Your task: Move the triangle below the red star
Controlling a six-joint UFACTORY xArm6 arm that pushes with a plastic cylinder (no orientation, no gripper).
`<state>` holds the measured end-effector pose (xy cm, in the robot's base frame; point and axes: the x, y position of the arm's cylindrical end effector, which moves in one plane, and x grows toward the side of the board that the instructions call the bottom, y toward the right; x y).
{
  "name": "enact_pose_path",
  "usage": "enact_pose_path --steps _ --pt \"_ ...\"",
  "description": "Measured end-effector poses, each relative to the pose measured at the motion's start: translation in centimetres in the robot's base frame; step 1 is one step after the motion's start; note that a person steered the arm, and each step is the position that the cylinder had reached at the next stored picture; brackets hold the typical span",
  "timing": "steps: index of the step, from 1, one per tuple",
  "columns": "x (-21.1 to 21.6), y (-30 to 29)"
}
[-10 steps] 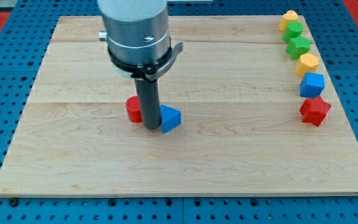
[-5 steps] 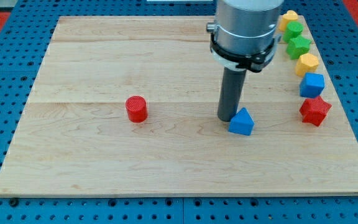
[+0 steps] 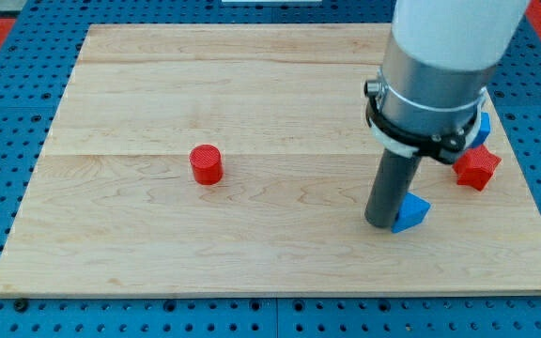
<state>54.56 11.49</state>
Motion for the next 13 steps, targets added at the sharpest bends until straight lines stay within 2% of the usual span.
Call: enact_pose_path --steps 1,3,6,11,13 --pt "1.5 0.0" --pt "-1.0 0.1" --pt "0.3 6.7" --pt "0.3 9.8" --pt "0.7 7.1"
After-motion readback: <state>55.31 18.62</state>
